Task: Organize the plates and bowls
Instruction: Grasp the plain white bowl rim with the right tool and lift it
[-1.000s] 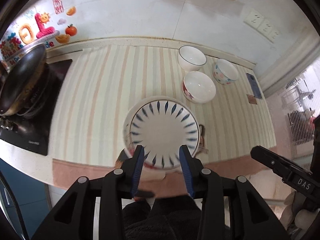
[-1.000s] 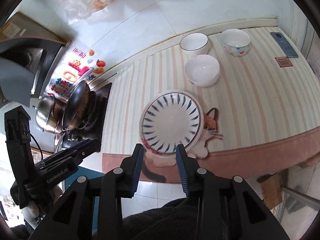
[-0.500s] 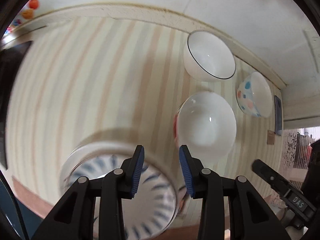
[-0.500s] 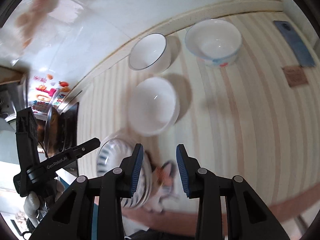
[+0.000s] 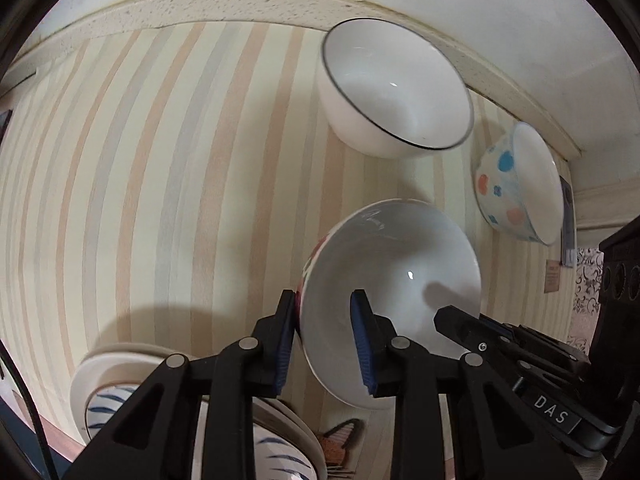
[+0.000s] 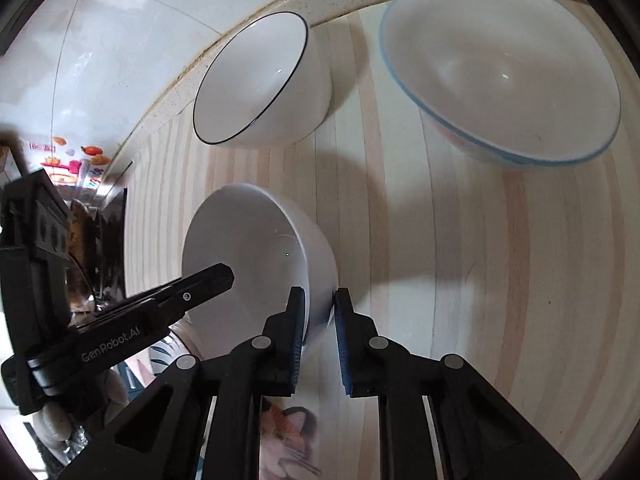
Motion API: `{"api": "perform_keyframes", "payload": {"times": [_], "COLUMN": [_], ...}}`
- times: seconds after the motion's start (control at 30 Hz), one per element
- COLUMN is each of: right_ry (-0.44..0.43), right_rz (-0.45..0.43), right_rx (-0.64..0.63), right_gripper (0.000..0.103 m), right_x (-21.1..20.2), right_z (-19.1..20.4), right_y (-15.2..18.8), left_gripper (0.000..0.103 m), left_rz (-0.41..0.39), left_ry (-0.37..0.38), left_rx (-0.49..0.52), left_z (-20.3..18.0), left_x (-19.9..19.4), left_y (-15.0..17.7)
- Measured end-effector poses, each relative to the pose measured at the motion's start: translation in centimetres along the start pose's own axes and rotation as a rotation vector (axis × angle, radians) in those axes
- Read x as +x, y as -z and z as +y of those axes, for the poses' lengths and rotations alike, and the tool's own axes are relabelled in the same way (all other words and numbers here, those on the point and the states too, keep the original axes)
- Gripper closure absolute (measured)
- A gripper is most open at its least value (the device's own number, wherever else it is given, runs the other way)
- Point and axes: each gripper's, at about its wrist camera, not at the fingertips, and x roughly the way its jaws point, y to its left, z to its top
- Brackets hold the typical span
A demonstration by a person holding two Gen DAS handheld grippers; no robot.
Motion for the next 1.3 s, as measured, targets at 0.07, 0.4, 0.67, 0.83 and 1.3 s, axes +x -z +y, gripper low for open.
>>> {"api": "perform_keyframes", "payload": {"times": [0.07, 0.4, 0.67, 0.83, 1.3], "right_ry": [0.005, 0.017, 0.037, 0.041, 0.039], "right_rz": [0.003, -0.004, -0.014, -0.005, 0.026], "right_rx": [-0.002, 0.012, 0.038, 0.059, 0.102], "right_gripper": [0.087, 0.086, 0.086, 0.086, 0.086], "right_x": [-0.3, -4.6, -8.1, -8.4, -7.0], "right_z": [-0.1, -1.8, -4.7, -6.2, -7.5], "right_y": [0.5, 5.2, 10.2, 12.3, 13.4], "left_gripper": [0.078, 0.078, 0.078, 0.078, 0.078], "left_rz": [-0.011, 0.006, 0.048, 0.069, 0.091], "left_ry": [-0.001, 0.030, 0.029, 0.014, -0.014], "left_rx": [0.019, 0.119, 0.157, 0.180, 0.204], "left_z": [-0.7, -5.6, -7.0, -7.8, -9.2], "left_x": [-0.5, -1.2, -0.3, 0.7, 2.5], "left_y": [0.5, 6.1, 10.5, 11.9, 12.3]}}
